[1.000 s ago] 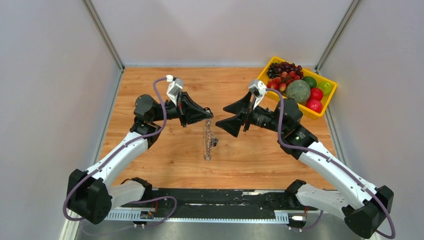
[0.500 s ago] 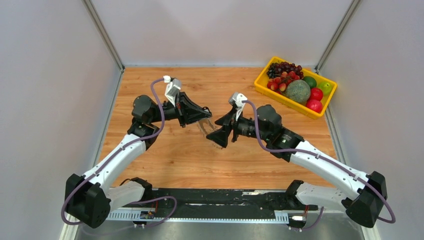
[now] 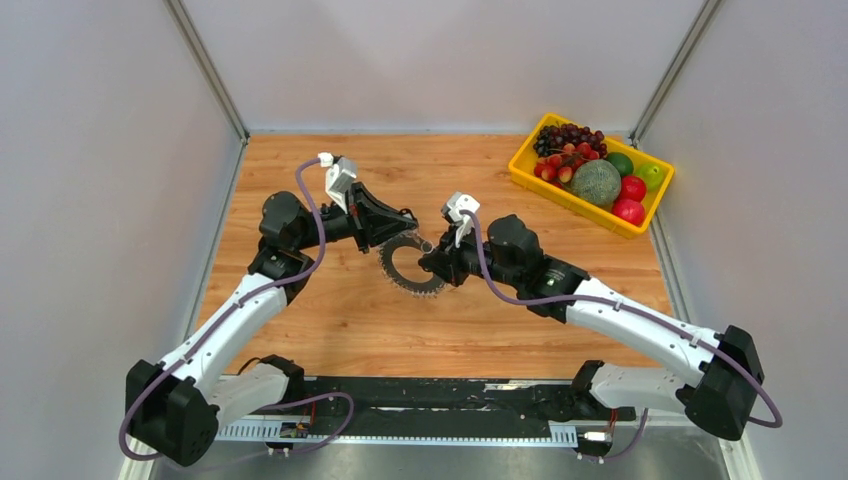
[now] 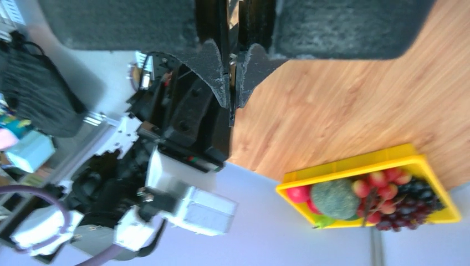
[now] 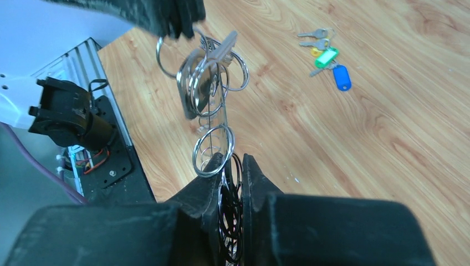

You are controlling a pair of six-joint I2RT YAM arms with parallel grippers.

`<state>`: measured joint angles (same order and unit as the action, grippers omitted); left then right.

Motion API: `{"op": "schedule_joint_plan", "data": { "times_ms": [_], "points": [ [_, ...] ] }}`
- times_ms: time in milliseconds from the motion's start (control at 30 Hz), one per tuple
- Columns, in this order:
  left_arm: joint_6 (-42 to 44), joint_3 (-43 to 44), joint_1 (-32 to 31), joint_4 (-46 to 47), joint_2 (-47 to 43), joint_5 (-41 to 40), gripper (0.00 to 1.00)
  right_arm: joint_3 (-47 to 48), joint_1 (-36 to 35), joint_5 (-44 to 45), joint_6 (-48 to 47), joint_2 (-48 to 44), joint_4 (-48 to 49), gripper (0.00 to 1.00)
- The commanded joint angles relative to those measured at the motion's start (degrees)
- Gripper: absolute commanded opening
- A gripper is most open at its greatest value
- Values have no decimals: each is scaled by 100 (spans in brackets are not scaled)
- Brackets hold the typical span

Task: Remove the keys from the keyring

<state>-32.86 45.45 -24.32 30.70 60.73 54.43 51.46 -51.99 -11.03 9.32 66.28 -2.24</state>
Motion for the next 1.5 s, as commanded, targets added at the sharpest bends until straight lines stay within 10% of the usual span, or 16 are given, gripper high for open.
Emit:
{"op": "schedule_joint_plan", "data": {
  "times_ms": [0,400,667,1000,1467],
  "points": [
    [649,209,221,-655,-366,-880,16,267,-10,452,-190,-422,-535,0],
    [714,-47,302,-1040,-837,-723,70,1693,-7,180,-830,-172,-2806,0],
    [1342,-215,300,-2197,-1950,-1410,75,1211,-330,1537,-2359,-578,-1554,0],
    [1352,-525,298,-2566,-2787,-1680,79,810,-374,-58,-4863,-1302,143,0],
    [425,-1676,245,-83,-3557,-1023,85,1188,-453,-815,-6912,-894,624,0]
  ]
}}
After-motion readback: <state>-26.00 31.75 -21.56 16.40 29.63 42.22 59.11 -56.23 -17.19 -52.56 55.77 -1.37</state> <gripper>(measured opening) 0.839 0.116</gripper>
